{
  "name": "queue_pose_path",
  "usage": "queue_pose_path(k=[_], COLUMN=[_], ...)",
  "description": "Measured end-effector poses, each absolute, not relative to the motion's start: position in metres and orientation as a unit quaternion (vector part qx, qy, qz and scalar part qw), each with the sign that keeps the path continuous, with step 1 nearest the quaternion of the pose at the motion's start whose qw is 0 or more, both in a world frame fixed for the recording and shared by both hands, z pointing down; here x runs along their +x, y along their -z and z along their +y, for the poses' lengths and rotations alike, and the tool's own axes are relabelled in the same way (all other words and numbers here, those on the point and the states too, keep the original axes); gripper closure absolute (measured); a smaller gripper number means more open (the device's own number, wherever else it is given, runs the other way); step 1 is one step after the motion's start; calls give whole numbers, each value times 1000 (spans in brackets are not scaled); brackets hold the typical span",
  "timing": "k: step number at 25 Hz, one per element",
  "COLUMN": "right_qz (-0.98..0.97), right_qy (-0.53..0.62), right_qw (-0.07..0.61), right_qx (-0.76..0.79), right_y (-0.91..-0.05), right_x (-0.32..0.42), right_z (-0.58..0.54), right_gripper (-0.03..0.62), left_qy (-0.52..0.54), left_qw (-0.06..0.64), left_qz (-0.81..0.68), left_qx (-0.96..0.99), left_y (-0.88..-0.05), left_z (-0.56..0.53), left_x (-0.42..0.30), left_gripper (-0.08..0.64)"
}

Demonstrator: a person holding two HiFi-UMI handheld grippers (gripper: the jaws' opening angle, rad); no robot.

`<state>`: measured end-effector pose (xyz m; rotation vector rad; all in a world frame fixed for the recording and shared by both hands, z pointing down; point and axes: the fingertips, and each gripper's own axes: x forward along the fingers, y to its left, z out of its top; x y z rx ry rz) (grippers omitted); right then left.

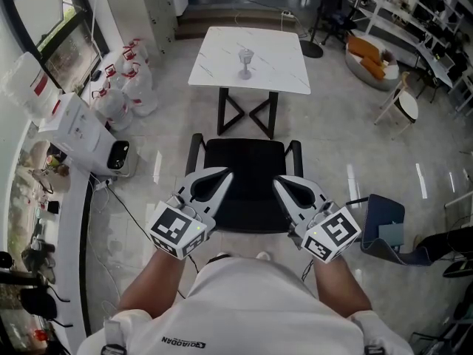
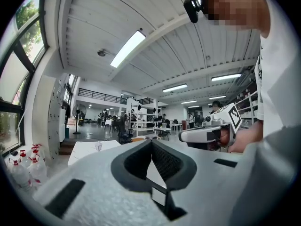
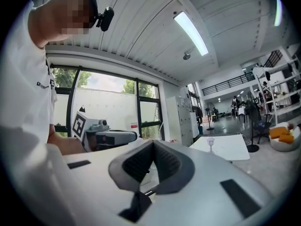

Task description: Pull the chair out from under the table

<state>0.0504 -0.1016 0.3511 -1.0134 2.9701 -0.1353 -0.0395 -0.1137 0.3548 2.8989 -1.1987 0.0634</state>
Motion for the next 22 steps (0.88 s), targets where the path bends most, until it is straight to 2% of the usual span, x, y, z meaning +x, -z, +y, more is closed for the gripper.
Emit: queue_pose_path(k=[22], right_qz=[944], right_qy=[36], right_qw=[-18], right_qx=[-328], right_y=[-359], right_x=[51], right_z=[-112], right_gripper=[589], left_qy=[-31], left_qw=[-3], left_qz=[-377], left_qx=[926], left_y=[-358], left_z=[-120], left_x=[-37], left_gripper=[551])
